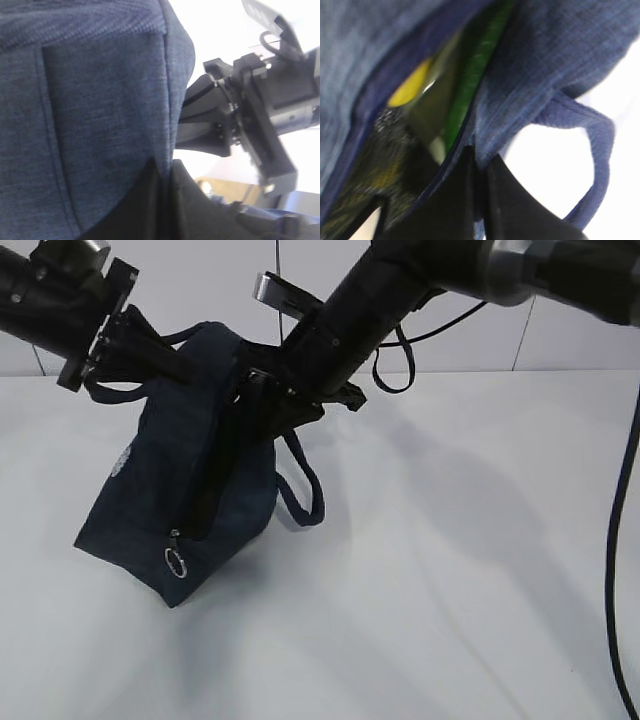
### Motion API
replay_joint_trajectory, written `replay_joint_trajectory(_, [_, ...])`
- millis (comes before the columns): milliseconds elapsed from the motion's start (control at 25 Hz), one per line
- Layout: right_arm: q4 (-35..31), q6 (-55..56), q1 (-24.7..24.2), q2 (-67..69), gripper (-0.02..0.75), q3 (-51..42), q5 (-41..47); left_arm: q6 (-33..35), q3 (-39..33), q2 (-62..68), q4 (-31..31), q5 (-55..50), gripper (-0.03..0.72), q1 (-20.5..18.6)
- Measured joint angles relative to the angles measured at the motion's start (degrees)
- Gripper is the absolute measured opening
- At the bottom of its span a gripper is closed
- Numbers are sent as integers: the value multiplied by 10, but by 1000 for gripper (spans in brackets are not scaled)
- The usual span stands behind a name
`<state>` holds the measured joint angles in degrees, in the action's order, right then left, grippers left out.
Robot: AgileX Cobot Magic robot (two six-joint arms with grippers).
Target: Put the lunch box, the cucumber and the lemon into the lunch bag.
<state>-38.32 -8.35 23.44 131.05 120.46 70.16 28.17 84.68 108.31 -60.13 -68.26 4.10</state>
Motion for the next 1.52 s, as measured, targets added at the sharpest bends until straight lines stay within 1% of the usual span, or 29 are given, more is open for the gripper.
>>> replay_joint_trajectory(120, [51,-4,0,-10,2,14,8,0,0,2,-28,2,-8,11])
replay_joint_trajectory(200, [106,8,0,-19,2,30,13,0,0,2,-48,3,-8,18])
replay_joint_trajectory(320, [167,23,0,-41,2,51,18,1,0,2,-70,7,-8,29])
replay_joint_trajectory(560, [261,31,0,-73,2,61,24,1,0,2,-121,35,-8,54])
replay_joint_trajectory(760, [339,59,0,-74,2,61,26,1,0,18,-147,51,-8,64])
replay_joint_trajectory(920, [358,83,0,-74,3,61,26,2,0,58,-175,50,-8,65])
replay_joint_trajectory(1120, [364,103,0,-74,5,61,29,6,0,114,-262,32,-8,78])
replay_joint_trajectory(1200, [368,105,0,-74,6,59,30,10,0,122,-272,32,-8,83])
replay_joint_trajectory(1520, [392,107,0,-74,13,34,28,14,0,124,-266,60,-6,83])
